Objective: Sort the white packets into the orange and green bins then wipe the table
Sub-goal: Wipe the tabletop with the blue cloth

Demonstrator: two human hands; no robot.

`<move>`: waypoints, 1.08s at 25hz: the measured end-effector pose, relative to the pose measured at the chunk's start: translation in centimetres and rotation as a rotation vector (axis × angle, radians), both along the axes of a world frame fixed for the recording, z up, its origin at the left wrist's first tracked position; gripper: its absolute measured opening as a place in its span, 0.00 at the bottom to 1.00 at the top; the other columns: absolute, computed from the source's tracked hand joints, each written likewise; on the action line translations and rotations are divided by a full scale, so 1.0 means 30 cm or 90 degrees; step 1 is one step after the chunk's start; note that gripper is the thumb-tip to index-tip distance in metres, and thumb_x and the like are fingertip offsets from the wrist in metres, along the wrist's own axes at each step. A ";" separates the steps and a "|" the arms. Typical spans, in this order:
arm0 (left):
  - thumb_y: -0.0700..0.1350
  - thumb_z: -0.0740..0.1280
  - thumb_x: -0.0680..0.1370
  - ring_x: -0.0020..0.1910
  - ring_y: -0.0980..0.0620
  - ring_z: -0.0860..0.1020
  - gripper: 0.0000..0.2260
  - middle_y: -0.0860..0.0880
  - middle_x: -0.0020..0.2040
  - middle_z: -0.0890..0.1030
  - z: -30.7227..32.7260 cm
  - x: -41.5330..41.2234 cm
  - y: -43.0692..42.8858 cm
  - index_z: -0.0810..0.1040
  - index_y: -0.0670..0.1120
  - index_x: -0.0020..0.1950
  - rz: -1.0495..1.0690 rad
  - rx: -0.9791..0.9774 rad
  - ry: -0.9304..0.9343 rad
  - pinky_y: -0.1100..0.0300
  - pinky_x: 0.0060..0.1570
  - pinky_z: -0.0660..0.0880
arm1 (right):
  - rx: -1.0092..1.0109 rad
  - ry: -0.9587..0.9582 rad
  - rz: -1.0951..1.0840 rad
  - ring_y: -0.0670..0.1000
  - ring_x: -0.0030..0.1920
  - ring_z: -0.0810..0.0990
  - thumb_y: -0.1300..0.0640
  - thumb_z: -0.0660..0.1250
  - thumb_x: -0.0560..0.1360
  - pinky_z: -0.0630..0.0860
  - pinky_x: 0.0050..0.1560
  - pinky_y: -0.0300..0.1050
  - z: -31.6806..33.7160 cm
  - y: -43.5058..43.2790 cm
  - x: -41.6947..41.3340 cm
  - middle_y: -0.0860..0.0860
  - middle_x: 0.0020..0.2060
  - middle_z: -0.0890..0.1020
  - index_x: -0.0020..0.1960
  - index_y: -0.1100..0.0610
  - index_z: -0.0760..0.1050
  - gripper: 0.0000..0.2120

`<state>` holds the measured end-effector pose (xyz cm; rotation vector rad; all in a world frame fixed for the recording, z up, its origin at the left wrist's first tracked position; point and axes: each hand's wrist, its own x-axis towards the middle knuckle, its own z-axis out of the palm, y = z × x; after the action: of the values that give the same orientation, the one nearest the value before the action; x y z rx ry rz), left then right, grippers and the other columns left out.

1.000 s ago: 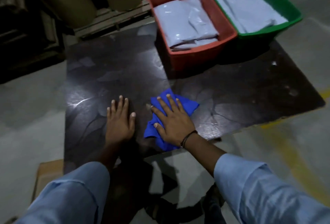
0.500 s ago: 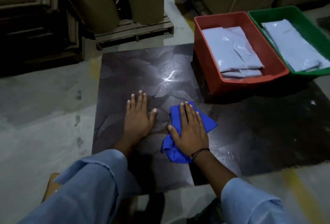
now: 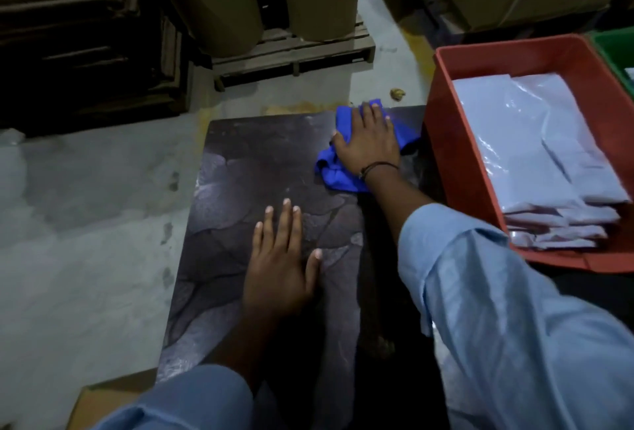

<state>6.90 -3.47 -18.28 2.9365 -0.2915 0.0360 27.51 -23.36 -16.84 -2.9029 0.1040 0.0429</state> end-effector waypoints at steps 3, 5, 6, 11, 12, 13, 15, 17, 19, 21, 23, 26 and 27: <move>0.60 0.53 0.81 0.82 0.43 0.45 0.34 0.46 0.83 0.48 0.004 0.003 0.002 0.52 0.44 0.82 -0.001 -0.003 -0.001 0.44 0.79 0.50 | -0.003 -0.002 0.003 0.58 0.79 0.54 0.36 0.50 0.77 0.51 0.77 0.60 0.008 0.009 0.085 0.57 0.78 0.62 0.78 0.59 0.59 0.37; 0.61 0.52 0.81 0.82 0.43 0.46 0.34 0.46 0.83 0.49 0.003 0.009 0.004 0.52 0.44 0.82 -0.002 0.009 0.006 0.45 0.79 0.50 | 0.007 -0.009 0.020 0.58 0.79 0.53 0.36 0.49 0.78 0.50 0.78 0.59 0.008 0.016 -0.006 0.56 0.78 0.60 0.79 0.58 0.59 0.37; 0.61 0.52 0.81 0.82 0.42 0.48 0.34 0.45 0.83 0.50 0.004 0.007 0.005 0.53 0.44 0.82 -0.002 0.010 0.005 0.44 0.79 0.50 | 0.009 -0.018 0.028 0.57 0.79 0.53 0.36 0.48 0.78 0.50 0.78 0.59 0.002 0.019 -0.099 0.55 0.79 0.60 0.79 0.58 0.59 0.37; 0.60 0.52 0.80 0.81 0.39 0.51 0.34 0.43 0.82 0.53 0.013 -0.005 -0.002 0.56 0.42 0.81 -0.002 -0.007 0.000 0.43 0.79 0.51 | 0.006 -0.054 0.068 0.53 0.80 0.52 0.37 0.52 0.79 0.53 0.78 0.57 0.021 0.016 -0.794 0.54 0.79 0.60 0.79 0.57 0.60 0.35; 0.60 0.51 0.81 0.81 0.39 0.51 0.34 0.43 0.83 0.53 0.015 -0.010 0.002 0.55 0.42 0.81 -0.005 -0.007 0.007 0.43 0.79 0.50 | 0.009 -0.055 0.073 0.53 0.80 0.51 0.37 0.54 0.80 0.53 0.78 0.57 0.028 0.019 -0.957 0.53 0.79 0.59 0.79 0.57 0.59 0.35; 0.60 0.51 0.81 0.81 0.39 0.51 0.33 0.43 0.83 0.53 0.017 -0.016 0.004 0.55 0.42 0.81 -0.006 -0.004 0.010 0.43 0.79 0.50 | 0.012 -0.051 0.076 0.53 0.80 0.50 0.38 0.55 0.80 0.54 0.78 0.58 0.036 0.026 -1.108 0.53 0.80 0.57 0.79 0.57 0.59 0.35; 0.60 0.50 0.82 0.81 0.38 0.51 0.33 0.42 0.82 0.53 0.029 -0.027 -0.008 0.55 0.42 0.81 -0.004 -0.003 0.011 0.43 0.79 0.50 | 0.006 -0.034 0.091 0.53 0.81 0.48 0.38 0.57 0.80 0.56 0.77 0.59 0.056 0.052 -1.339 0.52 0.80 0.55 0.79 0.57 0.58 0.35; 0.61 0.49 0.82 0.81 0.38 0.50 0.34 0.42 0.82 0.52 0.040 -0.029 -0.006 0.54 0.42 0.82 -0.019 -0.004 0.040 0.43 0.79 0.49 | -0.002 -0.008 0.095 0.53 0.81 0.48 0.39 0.57 0.80 0.57 0.77 0.59 0.066 0.091 -1.482 0.51 0.80 0.55 0.79 0.56 0.58 0.35; 0.63 0.46 0.81 0.81 0.38 0.50 0.35 0.42 0.82 0.52 0.036 0.000 0.035 0.53 0.42 0.82 -0.025 0.016 0.039 0.42 0.79 0.48 | 0.019 -0.008 0.090 0.53 0.81 0.47 0.39 0.58 0.79 0.57 0.76 0.59 0.066 0.117 -1.500 0.51 0.80 0.54 0.79 0.57 0.58 0.35; 0.63 0.45 0.80 0.81 0.37 0.51 0.36 0.40 0.82 0.52 0.028 0.033 0.112 0.54 0.41 0.82 0.018 0.014 0.036 0.40 0.79 0.48 | 0.008 -0.008 0.104 0.53 0.81 0.46 0.39 0.57 0.79 0.56 0.77 0.59 0.049 0.134 -1.409 0.52 0.80 0.54 0.80 0.57 0.58 0.35; 0.62 0.46 0.81 0.81 0.37 0.51 0.35 0.39 0.82 0.53 0.011 0.040 0.175 0.55 0.41 0.81 0.048 0.001 0.025 0.40 0.78 0.49 | 0.000 -0.018 0.099 0.53 0.81 0.46 0.38 0.55 0.79 0.54 0.77 0.59 0.025 0.149 -1.236 0.52 0.80 0.55 0.80 0.57 0.58 0.35; 0.62 0.48 0.81 0.81 0.39 0.52 0.35 0.39 0.82 0.54 0.001 0.039 0.172 0.55 0.41 0.81 0.044 -0.004 0.003 0.41 0.79 0.51 | 0.000 -0.045 0.086 0.54 0.80 0.50 0.38 0.52 0.78 0.52 0.78 0.58 0.007 0.168 -0.899 0.53 0.79 0.59 0.79 0.57 0.60 0.35; 0.62 0.48 0.81 0.81 0.39 0.52 0.35 0.39 0.82 0.54 0.005 0.039 0.168 0.55 0.41 0.81 0.045 -0.006 0.005 0.42 0.79 0.51 | -0.003 -0.040 0.087 0.54 0.80 0.51 0.37 0.51 0.78 0.51 0.78 0.58 0.006 0.173 -0.785 0.53 0.79 0.60 0.79 0.57 0.60 0.35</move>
<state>8.06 1.56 -18.13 2.9354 -0.1863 0.0366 3.96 -18.17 -16.67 -2.9080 -0.1044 -0.0245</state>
